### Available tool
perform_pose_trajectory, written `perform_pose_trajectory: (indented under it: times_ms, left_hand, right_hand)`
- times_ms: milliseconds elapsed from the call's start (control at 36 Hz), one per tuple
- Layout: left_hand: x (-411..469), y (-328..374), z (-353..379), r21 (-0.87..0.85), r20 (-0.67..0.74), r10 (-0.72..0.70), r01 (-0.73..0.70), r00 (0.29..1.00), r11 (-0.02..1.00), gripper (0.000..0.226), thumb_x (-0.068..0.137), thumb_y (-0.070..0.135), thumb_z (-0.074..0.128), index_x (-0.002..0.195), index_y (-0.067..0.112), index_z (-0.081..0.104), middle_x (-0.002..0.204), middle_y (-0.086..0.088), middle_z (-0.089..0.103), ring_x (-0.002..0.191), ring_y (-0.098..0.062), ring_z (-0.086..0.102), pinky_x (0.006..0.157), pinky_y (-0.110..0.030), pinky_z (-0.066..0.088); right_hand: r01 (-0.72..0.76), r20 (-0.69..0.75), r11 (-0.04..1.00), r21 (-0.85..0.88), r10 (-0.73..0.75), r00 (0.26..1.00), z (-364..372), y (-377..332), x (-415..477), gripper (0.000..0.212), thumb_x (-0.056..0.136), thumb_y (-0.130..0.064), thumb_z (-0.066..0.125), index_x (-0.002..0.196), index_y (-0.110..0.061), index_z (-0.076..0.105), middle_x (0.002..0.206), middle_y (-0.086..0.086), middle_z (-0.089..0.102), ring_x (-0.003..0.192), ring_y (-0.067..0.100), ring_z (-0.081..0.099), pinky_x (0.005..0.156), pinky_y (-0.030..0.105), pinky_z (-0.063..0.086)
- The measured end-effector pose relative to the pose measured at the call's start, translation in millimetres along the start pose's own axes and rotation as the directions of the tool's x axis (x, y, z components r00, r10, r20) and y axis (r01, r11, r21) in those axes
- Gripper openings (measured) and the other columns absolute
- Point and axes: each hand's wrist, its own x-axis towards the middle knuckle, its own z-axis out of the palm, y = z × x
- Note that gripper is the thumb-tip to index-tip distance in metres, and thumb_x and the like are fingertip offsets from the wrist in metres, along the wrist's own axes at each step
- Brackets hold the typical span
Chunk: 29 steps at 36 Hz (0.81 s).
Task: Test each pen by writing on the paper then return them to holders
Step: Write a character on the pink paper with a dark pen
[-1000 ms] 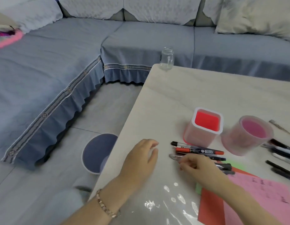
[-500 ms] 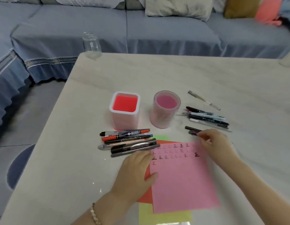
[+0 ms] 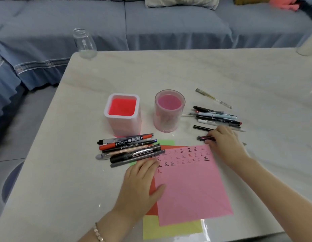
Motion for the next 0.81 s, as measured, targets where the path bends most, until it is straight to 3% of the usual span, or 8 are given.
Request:
perform_pose_trajectory:
  times_ms: [83,139,194,250,306,389,583,806]
  left_hand:
    - [-1,-1,3,-0.003,-0.014,0.007,-0.007,1.000,1.000,0.053,0.081,0.050,0.048,0.118,0.014,0.060,0.124,0.004,0.058,0.118,-0.012,0.040,0.102,-0.025,0.020]
    - [-1,-3,5,-0.010,-0.026,0.010,-0.010,1.000,1.000,0.054,0.079,0.049,0.049,0.118,0.014,0.060,0.124,0.004,0.059,0.117,-0.013,0.041,0.102,-0.027,0.022]
    - [-1,-3,6,-0.013,-0.039,0.022,-0.023,0.999,1.000,0.053,0.078,0.048,0.049,0.117,0.013,0.060,0.124,0.003,0.059,0.117,-0.014,0.042,0.101,-0.029,0.024]
    - [-1,-3,6,-0.016,-0.056,0.025,-0.026,0.998,1.000,0.053,0.078,0.047,0.050,0.117,0.013,0.061,0.124,0.002,0.059,0.117,-0.014,0.043,0.101,-0.029,0.025]
    - [-1,-2,6,-0.014,-0.066,0.022,-0.023,0.998,1.000,0.053,0.078,0.046,0.049,0.117,0.012,0.062,0.123,0.002,0.059,0.117,-0.014,0.042,0.101,-0.029,0.024]
    - [-1,-2,6,-0.015,-0.077,0.027,-0.029,0.997,0.999,0.053,0.078,0.045,0.049,0.116,0.011,0.063,0.124,0.001,0.059,0.116,-0.015,0.043,0.100,-0.030,0.026]
    - [-1,-2,5,-0.020,-0.067,0.023,-0.025,0.997,0.999,0.053,0.079,0.046,0.049,0.115,0.011,0.063,0.124,0.001,0.059,0.116,-0.015,0.044,0.100,-0.030,0.026]
    - [-1,0,3,-0.024,-0.045,0.010,-0.011,0.999,1.000,0.053,0.079,0.047,0.049,0.116,0.012,0.063,0.124,0.001,0.059,0.116,-0.014,0.042,0.101,-0.028,0.024]
  right_hand:
    - [0.048,-0.087,0.998,0.051,-0.044,0.995,-6,-4,-7,0.022,0.092,-0.021,0.053,0.104,-0.004,0.060,0.103,0.012,0.058,0.103,0.034,0.050,0.088,0.038,0.032]
    - [0.048,-0.188,0.974,0.223,-0.005,0.982,-20,-19,-16,0.016,0.093,-0.017,0.049,0.104,-0.007,0.055,0.094,0.005,0.059,0.091,0.030,0.052,0.076,0.034,0.034]
    - [0.042,-0.205,0.872,0.488,0.068,0.976,-35,-37,-26,0.008,0.096,-0.016,0.042,0.101,-0.018,0.049,0.079,-0.006,0.053,0.074,0.019,0.048,0.064,0.028,0.033]
    - [-0.016,-0.109,0.635,0.772,0.158,0.981,-47,-53,-37,0.014,0.098,-0.016,0.039,0.090,-0.023,0.049,0.064,-0.005,0.044,0.056,0.011,0.040,0.053,0.023,0.032]
    - [-0.165,0.108,0.288,0.943,0.203,0.973,-59,-66,-45,0.026,0.097,-0.025,0.040,0.076,-0.018,0.052,0.052,-0.005,0.032,0.042,0.008,0.027,0.041,0.018,0.024]
    - [-0.385,0.391,-0.072,0.920,0.110,0.914,-65,-78,-52,0.032,0.084,-0.039,0.047,0.061,-0.016,0.046,0.045,-0.008,0.020,0.035,0.005,0.014,0.037,0.011,0.010]
    - [-0.431,0.460,-0.456,0.779,-0.052,0.886,-58,-90,-52,0.024,0.068,-0.035,0.050,0.057,-0.014,0.056,0.042,-0.008,0.025,0.033,0.002,0.012,0.035,0.010,0.007]
    - [-0.422,0.429,-0.503,0.754,-0.109,0.897,-56,-95,-53,0.016,0.048,-0.029,0.057,0.048,-0.016,0.048,0.039,-0.009,0.026,0.034,0.005,0.009,0.032,0.009,0.012]
